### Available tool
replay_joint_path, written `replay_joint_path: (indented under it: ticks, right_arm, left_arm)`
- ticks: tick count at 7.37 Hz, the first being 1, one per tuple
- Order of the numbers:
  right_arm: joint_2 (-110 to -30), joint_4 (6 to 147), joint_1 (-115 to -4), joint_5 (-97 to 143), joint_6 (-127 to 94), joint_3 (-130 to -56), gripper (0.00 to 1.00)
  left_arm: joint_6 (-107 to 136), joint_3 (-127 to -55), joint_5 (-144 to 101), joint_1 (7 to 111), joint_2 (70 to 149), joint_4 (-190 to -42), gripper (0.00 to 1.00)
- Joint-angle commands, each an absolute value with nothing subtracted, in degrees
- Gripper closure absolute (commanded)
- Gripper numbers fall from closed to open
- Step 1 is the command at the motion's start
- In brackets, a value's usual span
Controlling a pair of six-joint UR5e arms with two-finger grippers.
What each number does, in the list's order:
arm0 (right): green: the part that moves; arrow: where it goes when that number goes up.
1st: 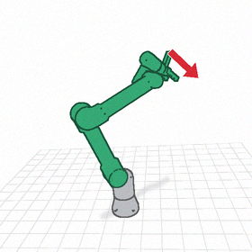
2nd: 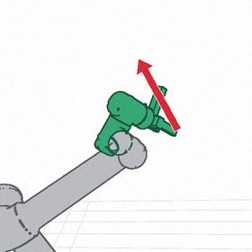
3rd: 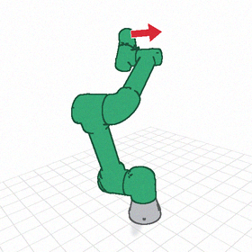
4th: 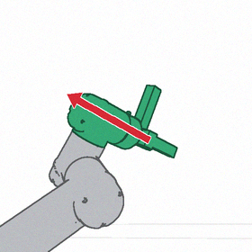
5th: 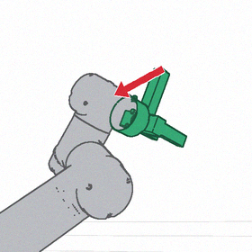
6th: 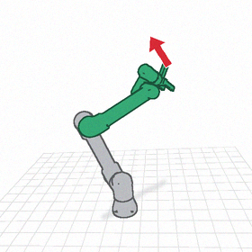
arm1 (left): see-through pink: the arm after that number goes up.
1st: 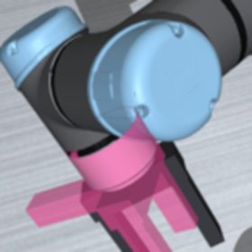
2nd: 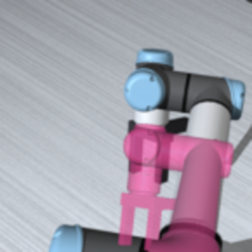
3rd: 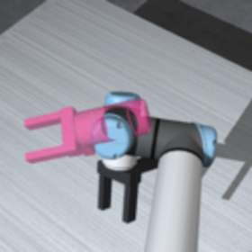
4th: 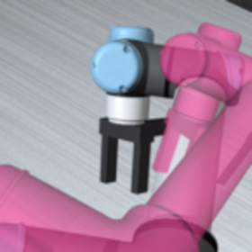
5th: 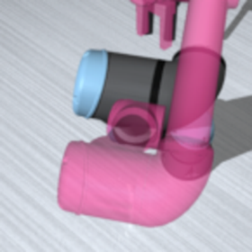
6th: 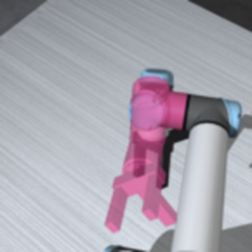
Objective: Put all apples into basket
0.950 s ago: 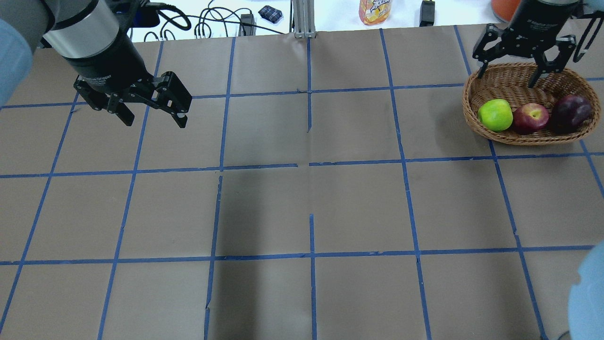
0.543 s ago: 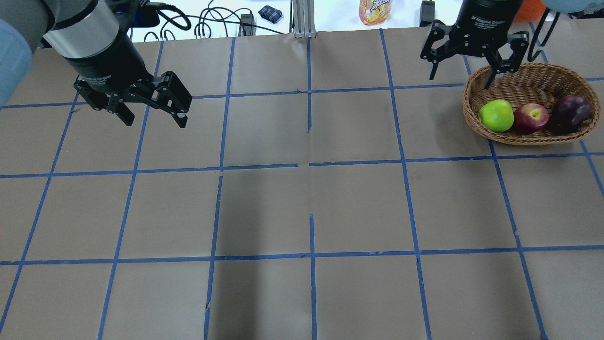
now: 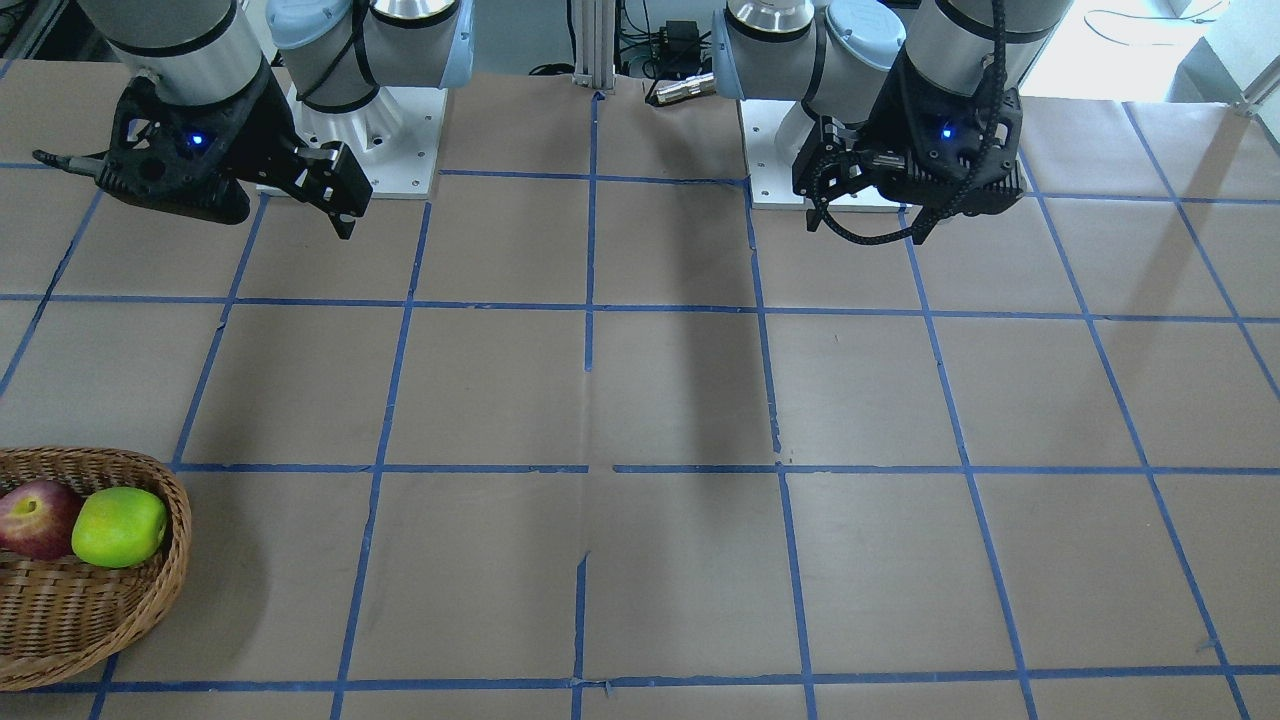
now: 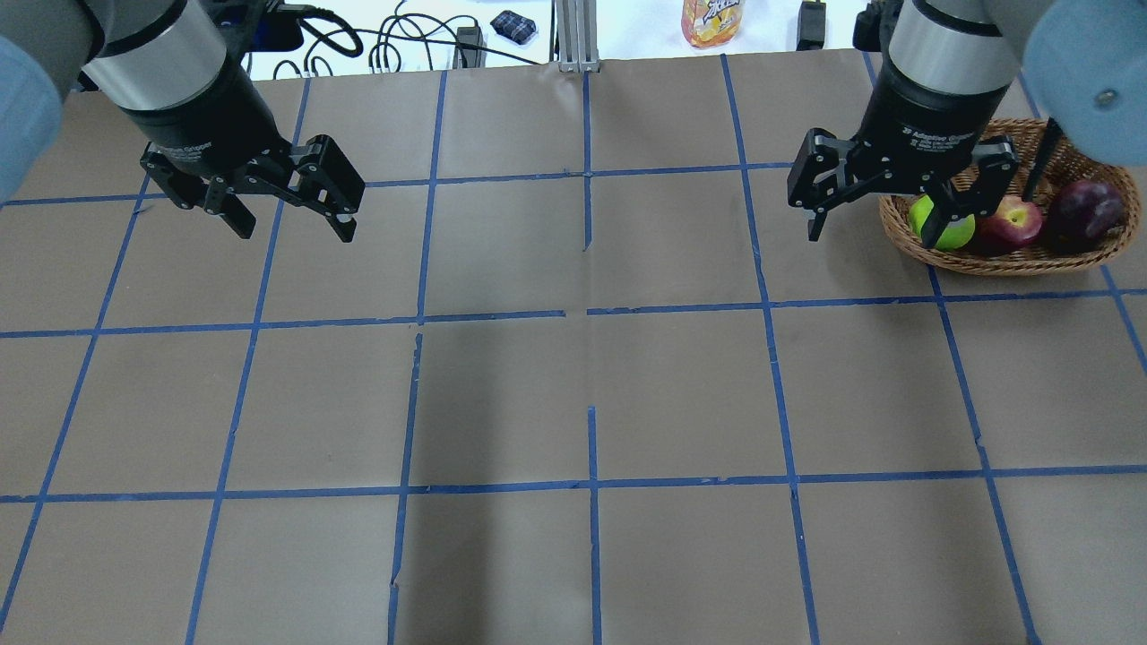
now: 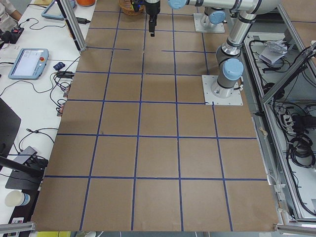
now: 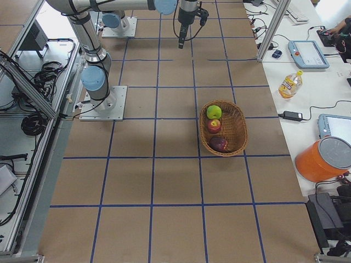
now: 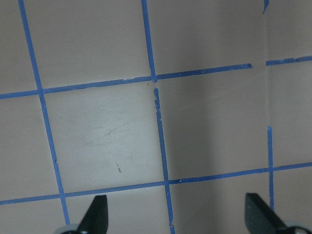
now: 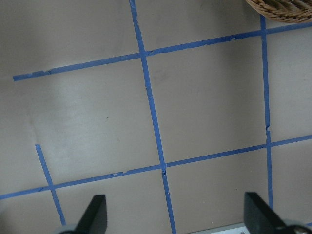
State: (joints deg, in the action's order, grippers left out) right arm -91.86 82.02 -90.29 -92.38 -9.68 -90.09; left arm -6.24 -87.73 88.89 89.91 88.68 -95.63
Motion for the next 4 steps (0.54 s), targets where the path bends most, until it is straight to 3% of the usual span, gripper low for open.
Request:
replay_joint_path:
  ticks: [1, 4]
  right_arm:
    - [-93.43, 81.48, -88.26, -92.29, -3.91, -91.58, 0.00]
    - [-94.74, 80.86, -86.66, -88.60, -3.96, -90.97, 0.00]
  left_arm:
    - [-6.07, -87.71, 88.86, 89.91, 88.68, -95.62, 0.00]
    - [-6.06, -87.71, 88.95, 89.91, 88.77, -95.62, 0.00]
